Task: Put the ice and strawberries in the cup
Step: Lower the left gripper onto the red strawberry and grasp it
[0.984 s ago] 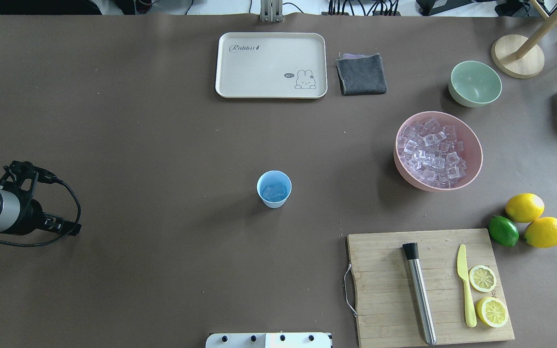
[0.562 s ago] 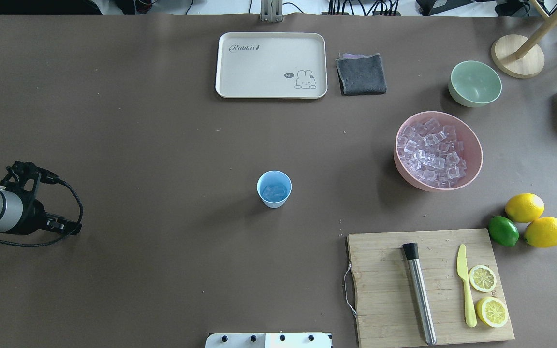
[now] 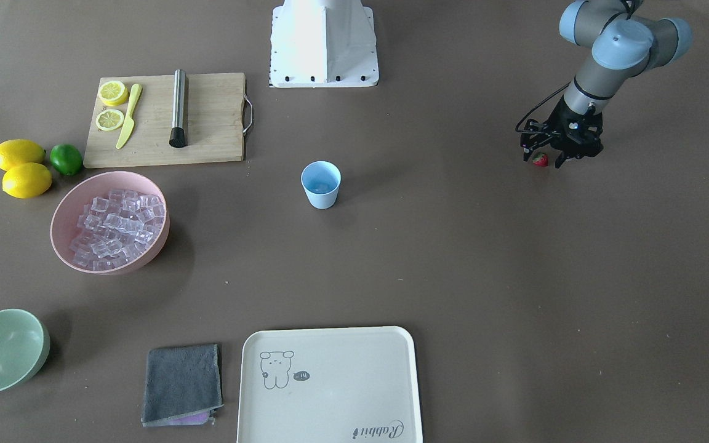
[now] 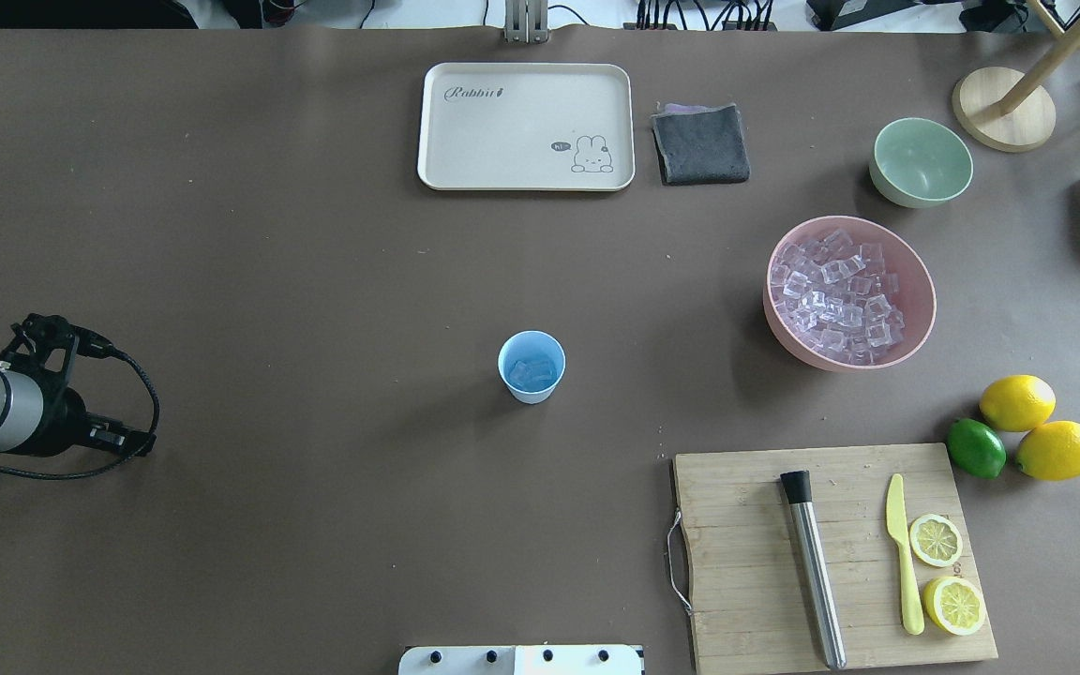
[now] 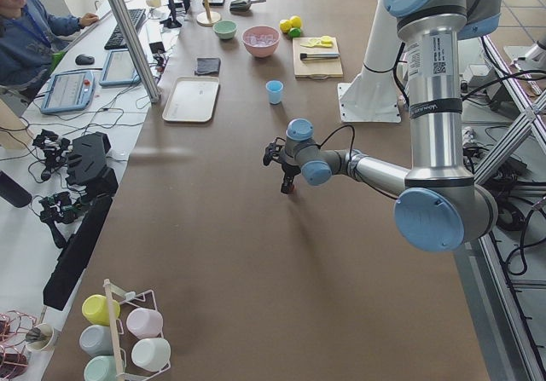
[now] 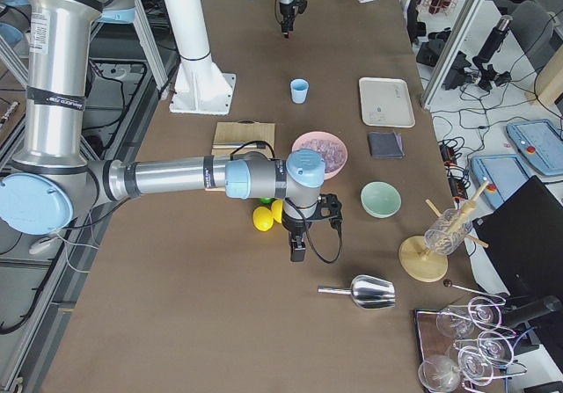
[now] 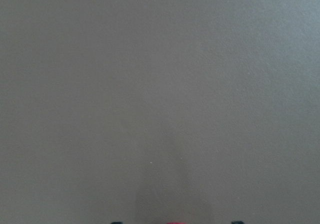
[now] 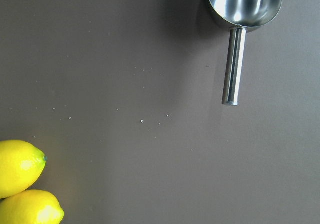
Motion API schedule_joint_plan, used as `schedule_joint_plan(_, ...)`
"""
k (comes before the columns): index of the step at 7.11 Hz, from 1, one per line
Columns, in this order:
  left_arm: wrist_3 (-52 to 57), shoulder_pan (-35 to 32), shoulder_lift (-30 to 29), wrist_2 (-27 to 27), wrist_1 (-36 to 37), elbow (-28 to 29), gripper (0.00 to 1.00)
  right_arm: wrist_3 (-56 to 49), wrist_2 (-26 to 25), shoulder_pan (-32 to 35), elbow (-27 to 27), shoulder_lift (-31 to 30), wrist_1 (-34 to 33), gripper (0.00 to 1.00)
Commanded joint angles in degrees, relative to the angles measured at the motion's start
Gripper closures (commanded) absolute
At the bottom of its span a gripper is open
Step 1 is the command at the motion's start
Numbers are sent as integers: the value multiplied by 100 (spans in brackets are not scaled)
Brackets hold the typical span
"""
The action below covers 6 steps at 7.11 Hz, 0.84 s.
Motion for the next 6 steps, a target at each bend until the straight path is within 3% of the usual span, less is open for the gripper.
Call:
schedule_joint_plan(1,0,15,1,0,0,-3,82,-7,3,0,8,0,3,0)
schedule_joint_plan(2,-17,-20,-8,-9,-17,-73,100,-7,3,0,8,17,3,0)
schedule_joint_plan(4,-87,-99,-156,-488,-17,-468,100,-7,3,0,8,44,3,0)
schedule_joint_plan(6,-1004,-293,-1399,-895,9,-216,100,-7,3,0,8,44,3,0)
